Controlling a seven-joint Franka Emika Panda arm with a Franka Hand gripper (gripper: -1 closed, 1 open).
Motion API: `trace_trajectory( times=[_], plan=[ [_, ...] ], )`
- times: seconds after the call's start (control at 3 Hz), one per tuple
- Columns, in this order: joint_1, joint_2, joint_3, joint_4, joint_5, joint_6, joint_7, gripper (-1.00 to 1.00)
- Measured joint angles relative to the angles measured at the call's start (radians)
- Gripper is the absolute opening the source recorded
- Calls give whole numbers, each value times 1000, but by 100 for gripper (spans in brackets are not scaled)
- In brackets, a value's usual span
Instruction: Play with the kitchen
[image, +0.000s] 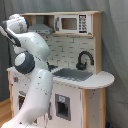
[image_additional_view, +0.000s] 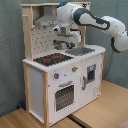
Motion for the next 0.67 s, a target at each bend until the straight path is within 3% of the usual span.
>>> trace_trajectory(
  times=[0.67],
  plan=[
    [-101, -10, 48, -98, 0, -7, 142, -100]
  ],
)
